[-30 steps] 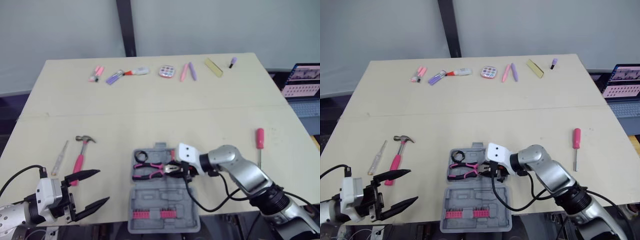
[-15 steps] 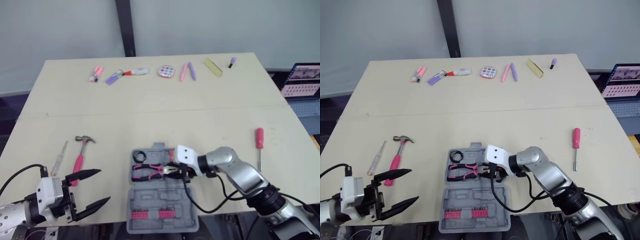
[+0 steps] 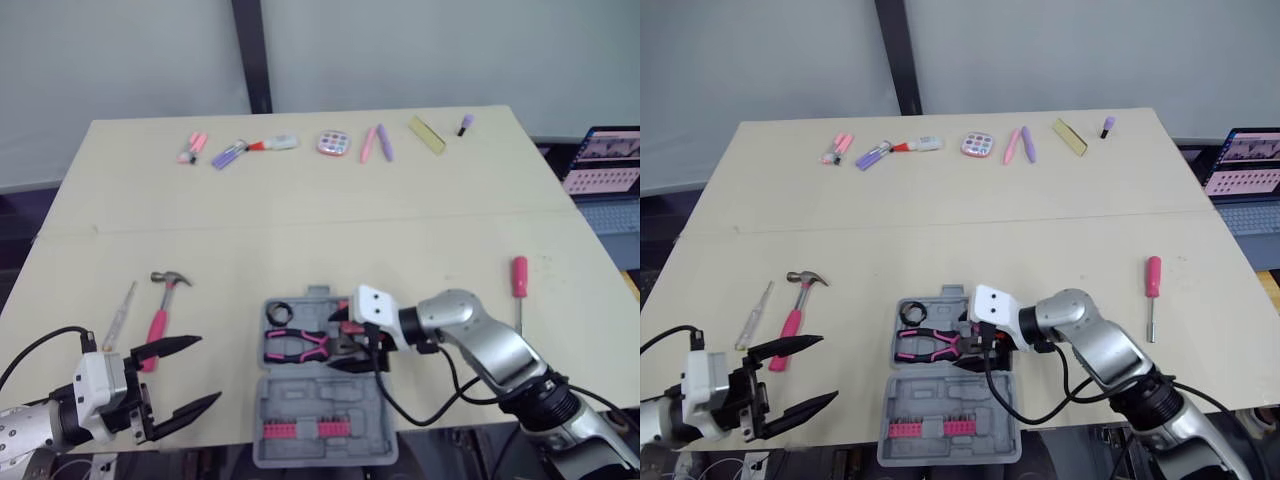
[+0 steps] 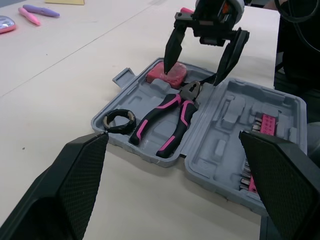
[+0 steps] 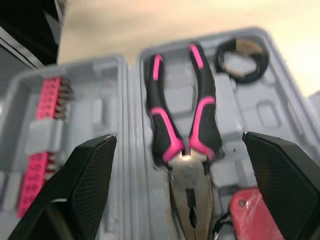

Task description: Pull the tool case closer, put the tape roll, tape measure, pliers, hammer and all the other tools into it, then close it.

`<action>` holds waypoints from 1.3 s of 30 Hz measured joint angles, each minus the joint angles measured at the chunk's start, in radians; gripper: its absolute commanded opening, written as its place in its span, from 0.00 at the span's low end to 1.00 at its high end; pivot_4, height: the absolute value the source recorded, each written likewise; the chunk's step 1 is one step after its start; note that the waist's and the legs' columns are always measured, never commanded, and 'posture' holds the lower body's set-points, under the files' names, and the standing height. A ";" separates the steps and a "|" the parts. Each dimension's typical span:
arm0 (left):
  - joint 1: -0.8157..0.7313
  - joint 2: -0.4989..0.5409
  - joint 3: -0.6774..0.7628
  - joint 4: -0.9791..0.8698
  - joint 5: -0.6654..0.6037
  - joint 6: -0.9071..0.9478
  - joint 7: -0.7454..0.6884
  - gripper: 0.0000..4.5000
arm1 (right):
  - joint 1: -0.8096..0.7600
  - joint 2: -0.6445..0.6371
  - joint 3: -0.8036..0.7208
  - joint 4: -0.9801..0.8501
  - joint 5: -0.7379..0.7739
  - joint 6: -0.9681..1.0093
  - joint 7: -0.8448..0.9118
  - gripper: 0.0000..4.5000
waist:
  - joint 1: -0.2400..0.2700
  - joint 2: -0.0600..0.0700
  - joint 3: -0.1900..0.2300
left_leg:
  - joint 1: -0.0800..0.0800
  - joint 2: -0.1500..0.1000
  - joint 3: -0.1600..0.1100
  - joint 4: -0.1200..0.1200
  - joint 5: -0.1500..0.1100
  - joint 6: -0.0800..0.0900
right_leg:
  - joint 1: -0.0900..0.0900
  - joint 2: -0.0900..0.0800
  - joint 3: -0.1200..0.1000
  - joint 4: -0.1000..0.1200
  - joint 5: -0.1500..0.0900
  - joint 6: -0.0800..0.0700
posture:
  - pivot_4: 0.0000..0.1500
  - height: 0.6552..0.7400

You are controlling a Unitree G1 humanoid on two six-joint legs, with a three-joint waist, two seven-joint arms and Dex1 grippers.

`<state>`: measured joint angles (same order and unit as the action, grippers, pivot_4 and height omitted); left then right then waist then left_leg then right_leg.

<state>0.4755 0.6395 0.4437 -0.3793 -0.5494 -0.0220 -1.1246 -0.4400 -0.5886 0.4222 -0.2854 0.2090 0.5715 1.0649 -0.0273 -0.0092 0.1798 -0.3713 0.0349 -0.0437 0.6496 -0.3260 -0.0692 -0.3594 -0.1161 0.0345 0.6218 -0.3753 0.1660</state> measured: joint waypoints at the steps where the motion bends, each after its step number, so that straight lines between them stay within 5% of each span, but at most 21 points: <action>1: -0.003 0.000 -0.004 0.000 0.000 0.000 0.001 1.00 | 0.000 0.000 -0.008 -0.003 0.005 -0.002 0.000 0.84 | 0.000 0.000 0.000 | 0.000 0.000 0.000 0.000 0.000 0.000 | 0.000 0.000 0.000 0.000 0.000 0.000 | 1.00 1.00; 9: -0.027 0.003 -0.023 0.000 0.002 0.001 0.009 1.00 | 0.039 0.030 -0.015 0.024 0.007 -0.060 -0.001 0.04 | -0.001 0.000 0.000 | 0.000 0.000 0.000 0.000 0.000 0.000 | 0.000 0.000 0.000 0.000 0.000 0.000 | 1.00 1.00; 10: -0.029 0.004 -0.023 0.000 0.002 0.001 0.010 1.00 | 0.039 0.038 -0.015 0.030 0.007 -0.069 -0.001 0.01 | -0.001 0.000 0.000 | 0.000 0.000 0.000 0.000 0.000 0.000 | 0.000 0.000 0.000 0.000 0.000 0.000 | 1.00 1.00; 39: -0.029 0.009 -0.023 0.000 0.004 0.006 0.010 1.00 | -0.003 0.195 0.028 0.307 -0.064 -0.182 -0.034 0.01 | -0.003 0.000 0.000 | 0.001 0.000 0.000 0.000 0.000 0.000 | 0.000 0.000 0.000 0.004 0.000 0.000 | 1.00 1.00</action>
<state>0.4469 0.6481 0.4203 -0.3789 -0.5452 -0.0164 -1.1142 -0.4430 -0.3934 0.4501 0.0215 0.1448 0.3894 1.0308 -0.0304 -0.0093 0.1796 -0.3707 0.0349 -0.0436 0.6494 -0.3258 -0.0696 -0.3594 -0.1160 0.0345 0.6253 -0.3753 0.1660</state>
